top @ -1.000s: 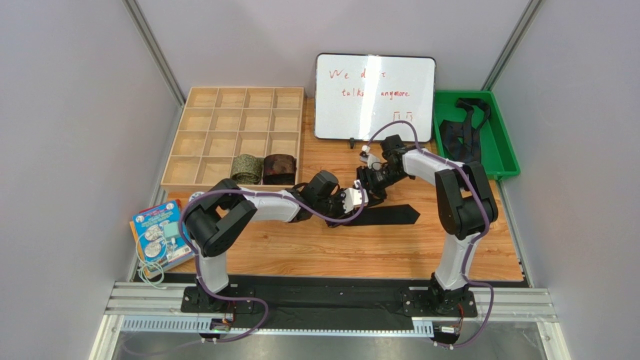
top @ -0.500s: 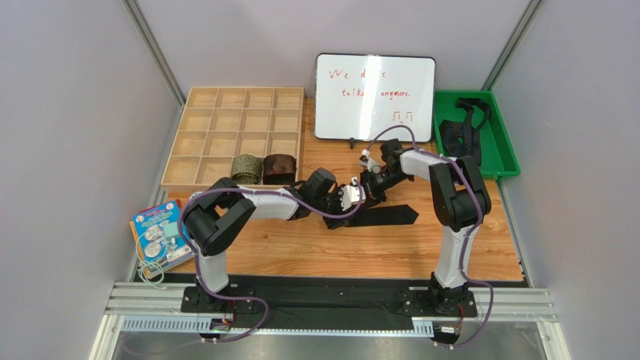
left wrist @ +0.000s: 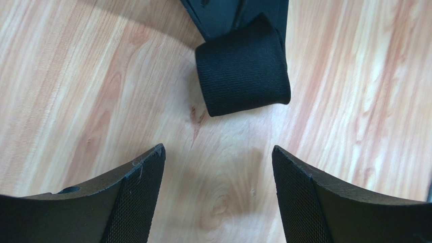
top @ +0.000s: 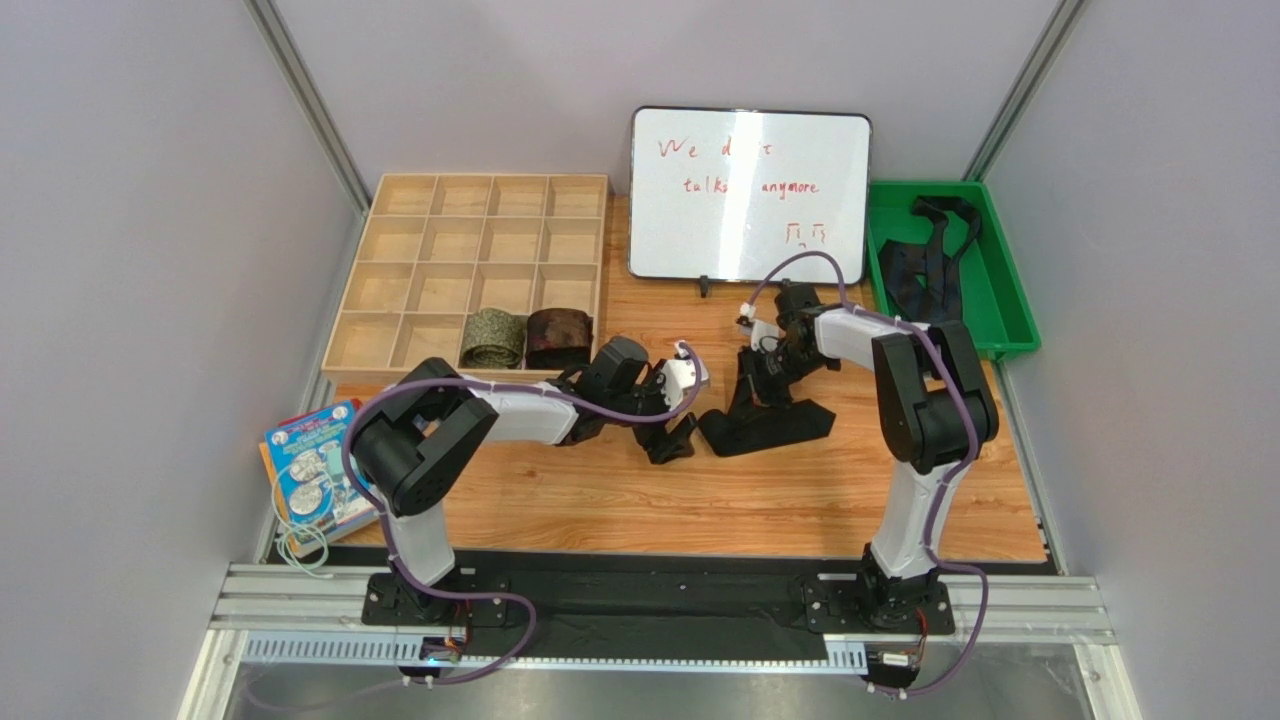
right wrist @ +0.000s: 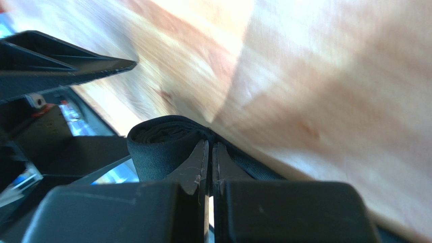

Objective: Roll the ties
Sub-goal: Roll the tie at the center of the board.

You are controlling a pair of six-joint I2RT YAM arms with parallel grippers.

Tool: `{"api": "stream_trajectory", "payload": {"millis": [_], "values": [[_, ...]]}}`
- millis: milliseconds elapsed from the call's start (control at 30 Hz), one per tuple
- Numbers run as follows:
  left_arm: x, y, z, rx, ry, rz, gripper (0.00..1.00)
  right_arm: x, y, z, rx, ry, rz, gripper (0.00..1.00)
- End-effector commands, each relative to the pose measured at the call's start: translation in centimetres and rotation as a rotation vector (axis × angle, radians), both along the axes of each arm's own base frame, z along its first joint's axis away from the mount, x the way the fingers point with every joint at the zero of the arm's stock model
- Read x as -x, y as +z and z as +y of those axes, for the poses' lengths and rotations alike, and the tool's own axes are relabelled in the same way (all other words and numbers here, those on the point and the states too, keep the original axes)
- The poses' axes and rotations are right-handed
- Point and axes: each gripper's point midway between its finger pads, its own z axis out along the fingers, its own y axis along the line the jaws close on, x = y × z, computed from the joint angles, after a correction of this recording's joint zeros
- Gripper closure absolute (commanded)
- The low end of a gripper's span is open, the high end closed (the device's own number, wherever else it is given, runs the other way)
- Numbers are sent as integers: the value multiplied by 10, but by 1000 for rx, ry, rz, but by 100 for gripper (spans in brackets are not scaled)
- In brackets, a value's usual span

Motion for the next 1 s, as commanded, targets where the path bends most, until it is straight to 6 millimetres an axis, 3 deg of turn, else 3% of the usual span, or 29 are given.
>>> {"api": "stream_trajectory", "payload": {"millis": [0,100,267,400,667,767,867,900,967], "values": [[5,25,-22,155,24,89,15,-7,-15,-24,180,22,-163,100],[4,34,-32,188,48,111,12,-4,-18,-23,198,34,-177,100],[22,43,-44,203,44,132,12,-2,-24,-24,214,15,-162,100],[22,35,-49,170,129,122,15,-1,-24,-22,206,9,-157,100],[-6,1,-58,39,246,31,27,2,-21,-17,174,4,-138,100],[-7,-10,-59,13,230,19,35,4,-20,-13,159,10,-130,100],[-5,-20,-55,-34,215,5,51,6,-15,-10,136,15,-117,100],[-4,-24,-51,-53,215,3,61,5,-13,-9,131,21,-116,100],[0,-36,-36,-117,194,-17,70,0,0,-7,107,29,-112,96]]}}
